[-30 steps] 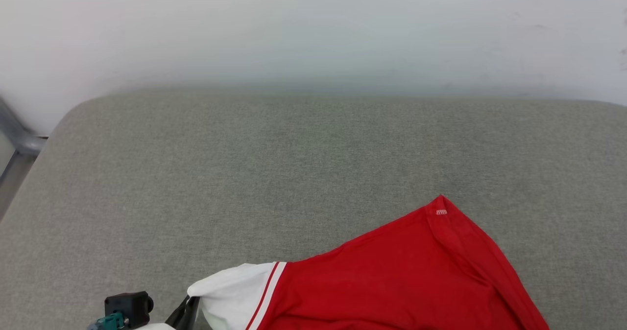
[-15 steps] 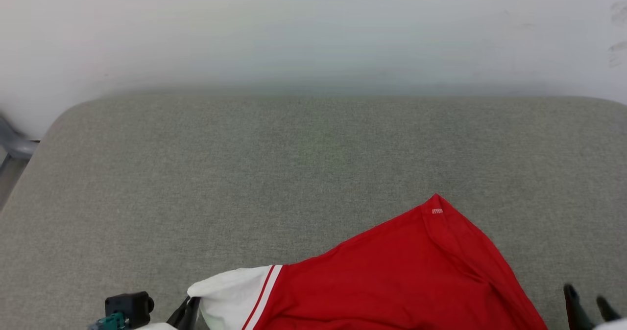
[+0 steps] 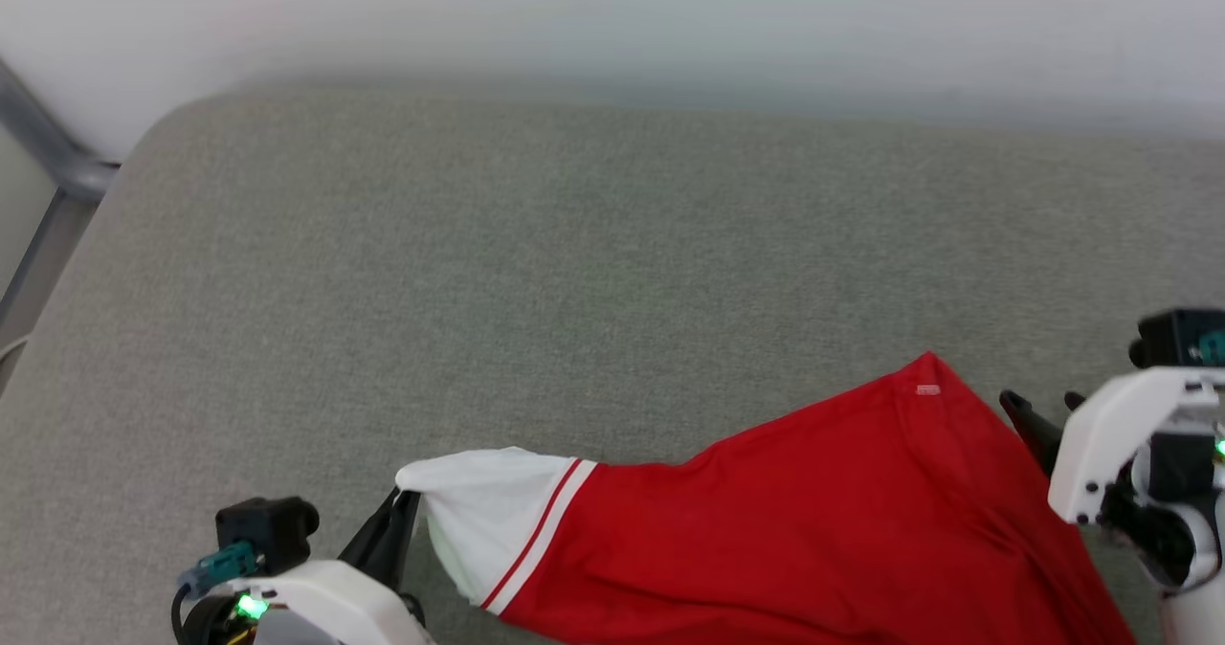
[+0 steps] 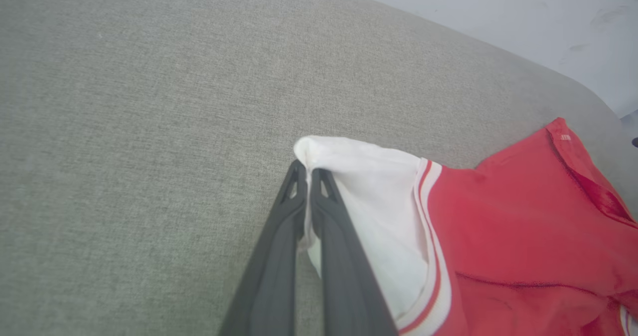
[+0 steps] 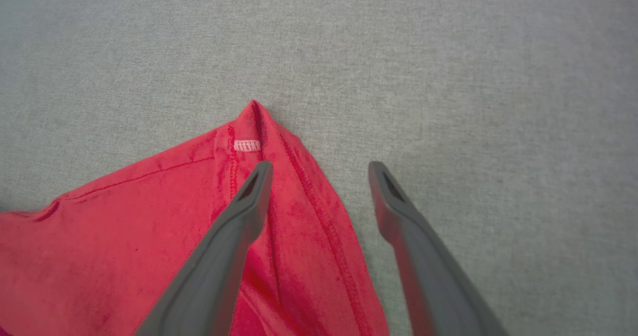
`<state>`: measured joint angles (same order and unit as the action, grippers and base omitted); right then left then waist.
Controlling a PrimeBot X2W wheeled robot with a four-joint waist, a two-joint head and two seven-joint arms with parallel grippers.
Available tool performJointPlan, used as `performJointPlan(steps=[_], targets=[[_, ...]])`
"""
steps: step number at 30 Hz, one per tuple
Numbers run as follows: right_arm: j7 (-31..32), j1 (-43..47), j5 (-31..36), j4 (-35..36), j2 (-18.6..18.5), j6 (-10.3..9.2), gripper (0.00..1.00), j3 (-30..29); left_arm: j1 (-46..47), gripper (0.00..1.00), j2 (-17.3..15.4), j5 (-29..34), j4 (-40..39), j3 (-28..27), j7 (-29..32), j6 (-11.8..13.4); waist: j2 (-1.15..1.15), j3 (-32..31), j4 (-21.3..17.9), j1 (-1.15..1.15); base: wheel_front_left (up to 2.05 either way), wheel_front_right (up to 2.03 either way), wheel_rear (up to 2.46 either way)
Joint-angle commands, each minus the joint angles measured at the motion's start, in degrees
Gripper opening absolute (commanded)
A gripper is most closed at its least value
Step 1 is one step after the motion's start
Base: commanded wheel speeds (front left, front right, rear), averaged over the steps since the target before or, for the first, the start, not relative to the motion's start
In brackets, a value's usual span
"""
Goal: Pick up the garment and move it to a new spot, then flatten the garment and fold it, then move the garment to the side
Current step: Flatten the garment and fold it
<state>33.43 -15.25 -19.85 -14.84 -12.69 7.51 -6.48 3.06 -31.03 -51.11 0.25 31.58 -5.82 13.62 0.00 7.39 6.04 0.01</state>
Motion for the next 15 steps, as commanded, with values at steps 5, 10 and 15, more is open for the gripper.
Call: performJointPlan(steps=[5, 10, 15], targets=[[7.8, -7.6, -1.1, -2.0, -4.1, -0.05, 1.00, 6.4, 3.5, 0.00, 1.2, 0.7, 0.2, 0.4, -0.7, -1.3, 0.00, 4.5, 3.6, -0.01, 0.00, 0.00, 0.00], [11.1, -11.8, -3.0, -7.5, -6.3, -0.05, 1.00, 11.7, 5.8, 0.00, 2.2, 1.0, 1.5, 0.5, -1.5, -2.5, 0.00, 7.2, 5.9, -0.01, 0.00, 0.00, 0.00], [14.6, -10.4, -4.4, -13.0, -6.4, -0.03, 1.00, 15.7, 6.7, 0.00, 3.0, 0.8, 2.7, 0.7, -2.1, -3.0, 0.00, 8.0, 6.5, -0.01, 0.00, 0.00, 0.00]])
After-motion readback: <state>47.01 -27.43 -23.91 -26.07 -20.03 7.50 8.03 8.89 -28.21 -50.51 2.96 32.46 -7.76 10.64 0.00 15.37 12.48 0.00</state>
